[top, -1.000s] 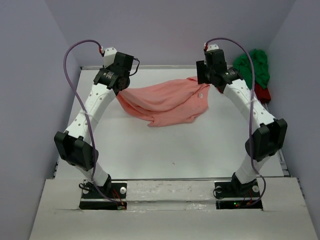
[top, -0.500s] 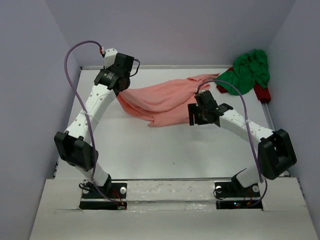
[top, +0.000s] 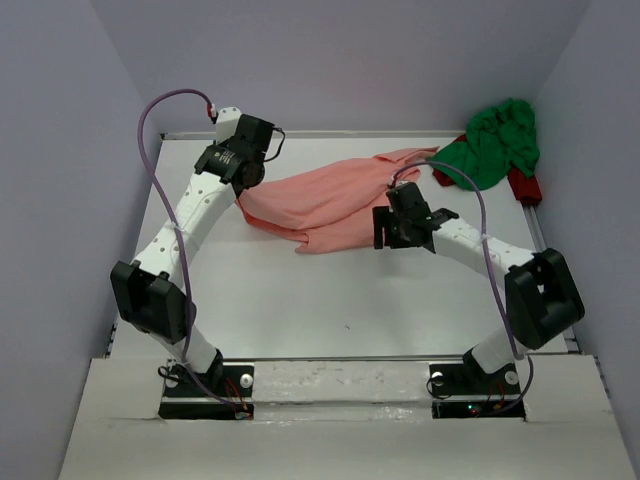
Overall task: Fold and stack the t-shirts
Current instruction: Flatten out the tshirt
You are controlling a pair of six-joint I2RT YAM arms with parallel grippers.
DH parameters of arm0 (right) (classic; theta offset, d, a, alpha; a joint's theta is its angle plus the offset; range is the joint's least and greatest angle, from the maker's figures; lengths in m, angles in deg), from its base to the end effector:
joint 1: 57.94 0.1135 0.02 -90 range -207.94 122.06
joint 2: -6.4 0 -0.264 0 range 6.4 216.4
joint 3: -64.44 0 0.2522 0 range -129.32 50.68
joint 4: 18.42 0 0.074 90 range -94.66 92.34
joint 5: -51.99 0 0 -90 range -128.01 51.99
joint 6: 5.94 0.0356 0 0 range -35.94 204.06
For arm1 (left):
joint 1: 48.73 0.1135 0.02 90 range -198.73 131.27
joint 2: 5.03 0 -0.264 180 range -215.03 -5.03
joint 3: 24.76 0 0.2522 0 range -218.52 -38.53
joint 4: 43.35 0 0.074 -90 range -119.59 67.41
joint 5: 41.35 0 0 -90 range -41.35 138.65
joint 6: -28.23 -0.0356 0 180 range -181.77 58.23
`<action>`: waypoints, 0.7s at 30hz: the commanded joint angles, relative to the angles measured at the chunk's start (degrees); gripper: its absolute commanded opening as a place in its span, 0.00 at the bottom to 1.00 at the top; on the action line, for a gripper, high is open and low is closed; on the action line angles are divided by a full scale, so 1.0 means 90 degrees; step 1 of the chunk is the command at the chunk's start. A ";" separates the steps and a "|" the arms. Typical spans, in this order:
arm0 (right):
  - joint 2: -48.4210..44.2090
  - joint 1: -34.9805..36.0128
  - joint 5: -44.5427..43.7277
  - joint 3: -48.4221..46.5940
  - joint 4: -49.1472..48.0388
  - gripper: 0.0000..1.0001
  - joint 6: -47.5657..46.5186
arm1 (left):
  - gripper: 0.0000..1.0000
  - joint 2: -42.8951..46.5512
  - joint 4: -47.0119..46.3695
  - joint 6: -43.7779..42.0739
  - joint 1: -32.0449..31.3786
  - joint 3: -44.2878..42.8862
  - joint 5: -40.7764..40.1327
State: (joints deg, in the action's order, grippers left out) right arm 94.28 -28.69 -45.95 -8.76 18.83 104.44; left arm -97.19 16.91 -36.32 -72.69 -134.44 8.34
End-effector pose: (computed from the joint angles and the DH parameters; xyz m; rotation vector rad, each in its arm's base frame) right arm 0.2830 0.1528 0.2274 -0.1323 2.4724 0.2025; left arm 0.3244 -0.1190 0.3846 -0.3652 2.0995 0.3168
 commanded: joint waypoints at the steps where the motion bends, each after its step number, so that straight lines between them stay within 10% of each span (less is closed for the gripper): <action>1: 0.0587 0.0001 0.0072 -0.0104 -0.0539 0.70 0.0128 | 0.00 0.0406 -0.0030 0.0053 -0.0081 -0.0055 -0.0022; 21: 0.1866 0.0001 -0.0045 -0.0973 -0.0803 0.68 0.0157 | 0.00 0.0709 -0.0255 -0.0123 -0.0120 0.0365 -0.0052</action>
State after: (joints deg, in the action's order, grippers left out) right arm 110.14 -28.69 -45.10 -13.74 14.13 105.29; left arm -93.34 15.97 -36.50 -73.50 -131.84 9.04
